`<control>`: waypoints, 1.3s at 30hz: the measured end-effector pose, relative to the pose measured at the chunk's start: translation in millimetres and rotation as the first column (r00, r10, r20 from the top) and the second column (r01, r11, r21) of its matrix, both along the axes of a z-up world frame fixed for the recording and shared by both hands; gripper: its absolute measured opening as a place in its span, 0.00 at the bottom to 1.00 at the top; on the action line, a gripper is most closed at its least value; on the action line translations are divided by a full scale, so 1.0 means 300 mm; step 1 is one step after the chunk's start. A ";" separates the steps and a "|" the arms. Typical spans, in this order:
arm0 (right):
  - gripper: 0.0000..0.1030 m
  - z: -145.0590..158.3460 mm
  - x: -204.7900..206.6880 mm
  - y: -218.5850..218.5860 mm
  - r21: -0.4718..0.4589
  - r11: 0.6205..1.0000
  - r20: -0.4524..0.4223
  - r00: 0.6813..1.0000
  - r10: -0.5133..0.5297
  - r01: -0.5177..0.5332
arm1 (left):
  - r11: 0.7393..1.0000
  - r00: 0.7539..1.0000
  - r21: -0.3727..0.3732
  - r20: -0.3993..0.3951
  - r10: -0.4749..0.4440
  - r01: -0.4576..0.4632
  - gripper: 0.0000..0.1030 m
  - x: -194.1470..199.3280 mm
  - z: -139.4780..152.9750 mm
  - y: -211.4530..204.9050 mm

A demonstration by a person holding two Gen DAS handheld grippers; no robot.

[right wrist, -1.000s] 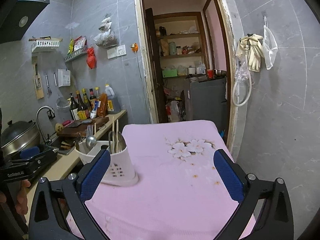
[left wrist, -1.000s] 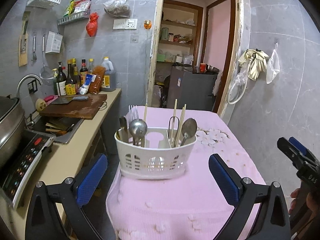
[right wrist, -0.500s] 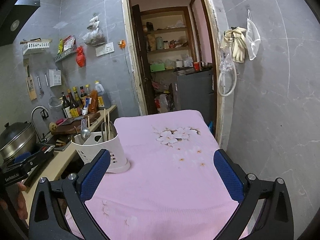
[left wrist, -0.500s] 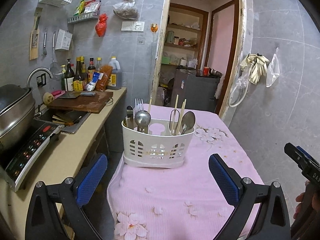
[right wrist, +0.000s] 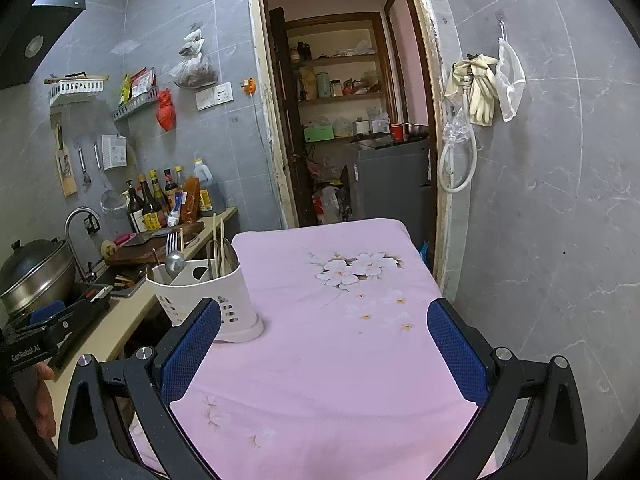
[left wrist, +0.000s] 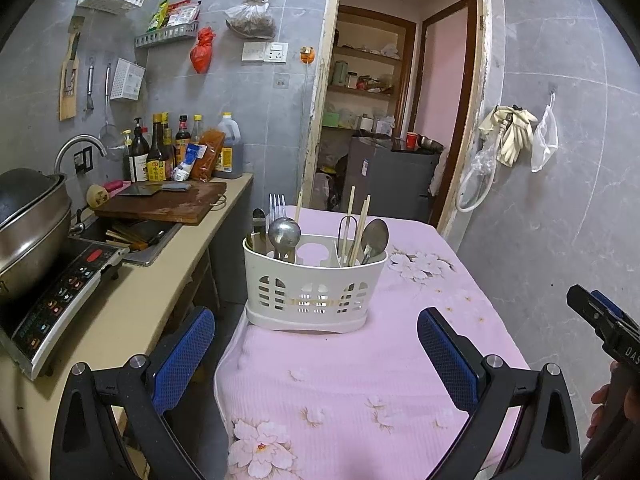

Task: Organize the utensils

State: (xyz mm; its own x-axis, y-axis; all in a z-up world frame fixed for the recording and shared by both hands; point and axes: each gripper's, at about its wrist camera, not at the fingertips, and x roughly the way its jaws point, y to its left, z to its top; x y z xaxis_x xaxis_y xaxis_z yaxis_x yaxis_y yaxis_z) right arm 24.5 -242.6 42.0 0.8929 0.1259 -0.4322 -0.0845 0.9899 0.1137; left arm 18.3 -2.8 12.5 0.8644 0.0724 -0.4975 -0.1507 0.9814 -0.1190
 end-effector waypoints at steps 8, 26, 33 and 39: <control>0.98 -0.001 -0.004 0.009 -0.002 1.000 -0.002 1.000 0.003 -0.003 | 1.000 1.000 0.003 -0.001 0.000 0.000 0.99 -0.001 0.000 0.001; 0.98 -0.004 -0.003 0.015 -0.003 1.000 -0.008 1.000 0.004 -0.004 | 1.000 1.000 0.001 -0.002 0.000 0.000 0.99 0.001 -0.001 0.003; 0.98 -0.020 0.001 0.020 -0.003 1.000 -0.014 1.000 0.007 -0.007 | 1.000 1.000 0.001 -0.002 -0.002 0.002 0.99 0.004 -0.001 0.006; 0.98 -0.019 0.001 0.021 -0.003 1.000 -0.014 1.000 0.007 -0.007 | 1.000 1.000 0.001 -0.002 -0.001 0.001 0.99 0.005 -0.001 0.007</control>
